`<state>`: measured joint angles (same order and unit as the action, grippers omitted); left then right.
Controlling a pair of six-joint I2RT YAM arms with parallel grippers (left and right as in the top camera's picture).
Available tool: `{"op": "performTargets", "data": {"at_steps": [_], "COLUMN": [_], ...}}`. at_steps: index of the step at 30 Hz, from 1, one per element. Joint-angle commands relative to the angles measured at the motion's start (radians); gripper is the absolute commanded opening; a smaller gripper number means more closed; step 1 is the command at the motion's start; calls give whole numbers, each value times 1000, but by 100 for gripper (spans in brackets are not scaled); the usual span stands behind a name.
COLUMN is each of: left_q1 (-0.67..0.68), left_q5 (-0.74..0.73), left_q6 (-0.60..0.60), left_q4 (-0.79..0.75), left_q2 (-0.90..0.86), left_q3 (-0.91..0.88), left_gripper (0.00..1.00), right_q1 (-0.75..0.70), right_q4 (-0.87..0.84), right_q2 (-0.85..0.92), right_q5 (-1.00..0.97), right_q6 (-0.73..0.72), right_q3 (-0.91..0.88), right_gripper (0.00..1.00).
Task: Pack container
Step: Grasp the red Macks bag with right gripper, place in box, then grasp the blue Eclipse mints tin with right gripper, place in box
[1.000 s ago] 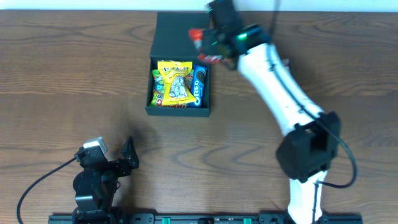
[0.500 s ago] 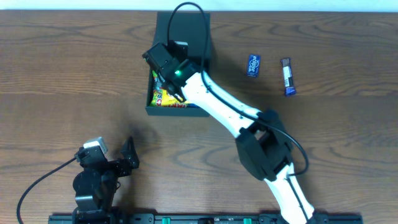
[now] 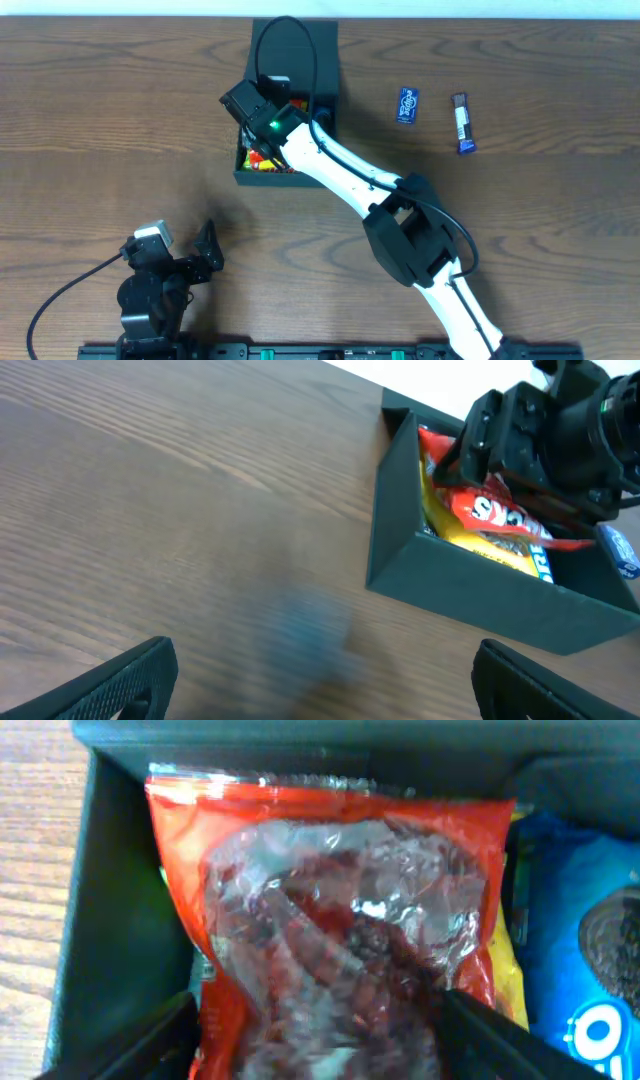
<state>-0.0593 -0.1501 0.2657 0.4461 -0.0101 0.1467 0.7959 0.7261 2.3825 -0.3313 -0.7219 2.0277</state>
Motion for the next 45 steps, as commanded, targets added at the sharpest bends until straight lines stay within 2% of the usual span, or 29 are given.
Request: {"op": "performTargets", "data": {"at_steps": [1, 2, 3, 11, 17, 22, 28, 37, 45], "left_q1": [-6, -6, -6, -6, -6, -6, -6, -6, -6], "left_q5": [1, 1, 1, 1, 1, 1, 1, 1, 1], "left_q6": [4, 4, 4, 4, 4, 4, 4, 4, 4], "left_q4": [5, 5, 5, 5, 5, 5, 5, 5, 5], "left_q2": [6, 6, 6, 6, 6, 6, 6, 6, 6], "left_q3": [-18, -18, -18, -18, -18, -18, -18, -18, -18], "left_gripper": [95, 95, 95, 95, 95, 95, 95, 95, 95], "right_q1": [-1, -3, -4, -46, -181, -341, -470, -564, -599], "right_q4": [18, 16, 14, 14, 54, 135, 157, 145, 131], "right_q2": [-11, -33, -59, -328, -377, -306, -167, -19, 36], "right_q5": [51, 51, 51, 39, 40, 42, 52, 182, 228], "right_q6": [40, 58, 76, 212, 301, 301, 286, 274, 306], "right_q3": [-27, -26, -26, -26, -27, -28, -28, -28, -28], "right_gripper": [87, 96, 99, 99, 99, 96, 92, 89, 84]}}
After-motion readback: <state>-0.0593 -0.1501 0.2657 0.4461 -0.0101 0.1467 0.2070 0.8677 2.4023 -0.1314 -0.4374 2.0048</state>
